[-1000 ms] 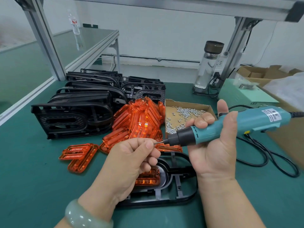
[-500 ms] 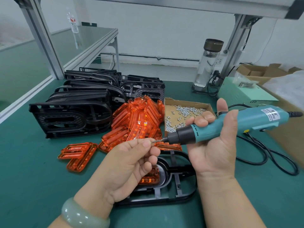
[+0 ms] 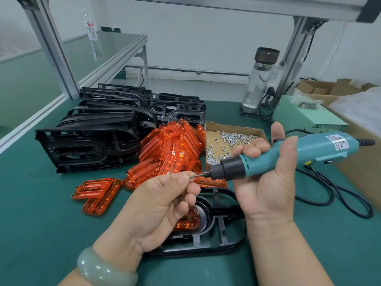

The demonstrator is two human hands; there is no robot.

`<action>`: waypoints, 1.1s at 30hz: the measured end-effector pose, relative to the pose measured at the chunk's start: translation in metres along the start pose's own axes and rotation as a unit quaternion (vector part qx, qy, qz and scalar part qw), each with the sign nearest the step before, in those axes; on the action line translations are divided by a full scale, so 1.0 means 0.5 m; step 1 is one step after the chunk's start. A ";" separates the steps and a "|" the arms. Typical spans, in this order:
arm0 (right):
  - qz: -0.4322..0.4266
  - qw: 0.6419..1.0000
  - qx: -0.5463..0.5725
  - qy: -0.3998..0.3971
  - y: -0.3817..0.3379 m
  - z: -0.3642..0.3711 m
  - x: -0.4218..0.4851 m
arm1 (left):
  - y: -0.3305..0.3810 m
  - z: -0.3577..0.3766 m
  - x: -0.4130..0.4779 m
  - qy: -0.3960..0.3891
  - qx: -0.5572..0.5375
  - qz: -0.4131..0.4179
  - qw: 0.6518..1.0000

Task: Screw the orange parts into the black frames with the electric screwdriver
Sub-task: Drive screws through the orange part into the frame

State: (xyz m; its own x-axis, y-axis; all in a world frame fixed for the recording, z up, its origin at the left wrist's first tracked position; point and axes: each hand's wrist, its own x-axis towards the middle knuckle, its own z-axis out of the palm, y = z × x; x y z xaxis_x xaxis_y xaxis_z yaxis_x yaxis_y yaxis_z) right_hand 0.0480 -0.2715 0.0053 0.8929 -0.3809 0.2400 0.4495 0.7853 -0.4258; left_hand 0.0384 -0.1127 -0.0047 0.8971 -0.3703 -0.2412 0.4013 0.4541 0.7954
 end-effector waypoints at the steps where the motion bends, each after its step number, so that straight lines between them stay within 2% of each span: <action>1: 0.000 1.000 0.000 0.000 0.000 0.000 0.000 | -0.001 0.001 0.000 0.005 0.005 0.008 1.000; 7: -0.003 1.000 -0.006 -0.003 -0.002 -0.005 0.000 | -0.011 0.006 0.001 0.034 0.045 0.056 0.997; 12: 0.003 1.000 -0.002 -0.018 0.003 -0.003 0.001 | -0.016 0.002 0.002 0.056 0.123 0.110 0.985; 17: 0.007 0.999 -0.002 -0.034 -0.001 0.000 0.001 | -0.014 -0.003 0.006 0.049 0.197 0.143 0.969; 23: 0.012 0.999 0.005 -0.031 0.001 0.003 0.000 | -0.011 -0.007 0.009 0.039 0.214 0.154 0.964; 28: 0.005 1.000 -0.001 0.000 0.004 0.005 -0.002 | -0.014 -0.007 0.011 0.090 0.290 0.232 0.924; 33: 0.009 1.000 0.016 0.020 0.003 0.002 -0.003 | -0.013 -0.008 0.011 0.075 0.270 0.213 0.936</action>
State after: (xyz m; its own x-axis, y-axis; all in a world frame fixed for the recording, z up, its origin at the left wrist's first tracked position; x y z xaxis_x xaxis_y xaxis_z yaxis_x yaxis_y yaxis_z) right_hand 0.0475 -0.2692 0.0052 0.9017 -0.3851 0.1968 0.4324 0.8078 -0.4007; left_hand 0.0414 -0.1143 -0.0136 0.9866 -0.1118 0.1187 -0.1145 0.0428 0.9925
